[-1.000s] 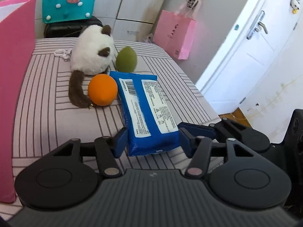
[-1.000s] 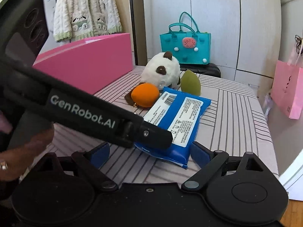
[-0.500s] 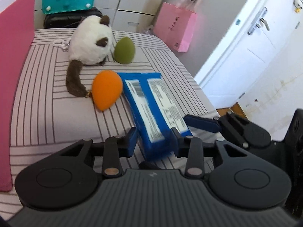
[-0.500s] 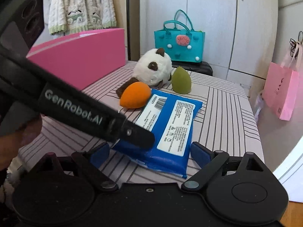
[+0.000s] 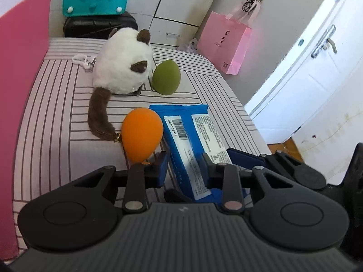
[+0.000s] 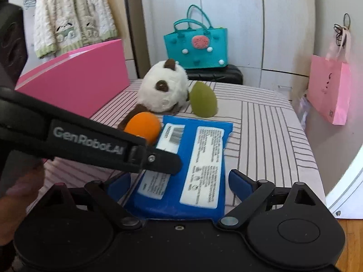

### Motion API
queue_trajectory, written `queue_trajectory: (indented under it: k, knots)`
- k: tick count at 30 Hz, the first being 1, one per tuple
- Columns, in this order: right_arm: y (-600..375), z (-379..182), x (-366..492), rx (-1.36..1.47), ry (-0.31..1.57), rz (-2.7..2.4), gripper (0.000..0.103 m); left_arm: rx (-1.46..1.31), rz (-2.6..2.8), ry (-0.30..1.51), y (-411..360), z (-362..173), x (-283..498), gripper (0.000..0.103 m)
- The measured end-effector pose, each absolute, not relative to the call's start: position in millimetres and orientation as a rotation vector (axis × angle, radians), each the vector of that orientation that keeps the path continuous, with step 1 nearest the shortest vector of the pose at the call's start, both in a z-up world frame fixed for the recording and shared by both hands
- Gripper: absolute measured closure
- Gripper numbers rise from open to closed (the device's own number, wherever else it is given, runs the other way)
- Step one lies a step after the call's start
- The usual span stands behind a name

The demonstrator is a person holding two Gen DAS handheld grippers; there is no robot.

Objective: Organize soft objects
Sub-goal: 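Lift the blue wipes packet off the table with the left tool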

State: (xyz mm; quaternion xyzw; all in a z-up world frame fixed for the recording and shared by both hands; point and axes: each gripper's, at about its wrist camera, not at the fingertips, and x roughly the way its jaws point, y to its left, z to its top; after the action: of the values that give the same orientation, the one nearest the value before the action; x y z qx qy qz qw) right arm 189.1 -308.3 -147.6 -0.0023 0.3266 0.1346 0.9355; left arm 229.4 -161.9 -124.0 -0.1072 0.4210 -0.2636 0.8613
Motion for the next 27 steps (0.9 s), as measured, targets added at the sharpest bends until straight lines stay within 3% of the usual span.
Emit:
queue_trajectory:
  k: [2, 5, 12, 27]
  knots:
    - [-307, -149, 189, -0.015, 0.658, 0.260, 0.008, -0.236, -0.550, 0.884, -161, -124, 230, 0.076]
    - [-309, -149, 187, -0.017, 0.639, 0.258, 0.022, -0.239, -0.547, 0.880, -161, -125, 229, 0.076]
    - [-317, -146, 185, 0.034, 0.640, 0.249, 0.032, -0.227, -0.560, 0.859, -171, -124, 225, 0.079]
    - [-325, -143, 163, 0.117, 0.632, 0.236, 0.034, -0.212, -0.623, 0.863, -174, -117, 212, 0.079]
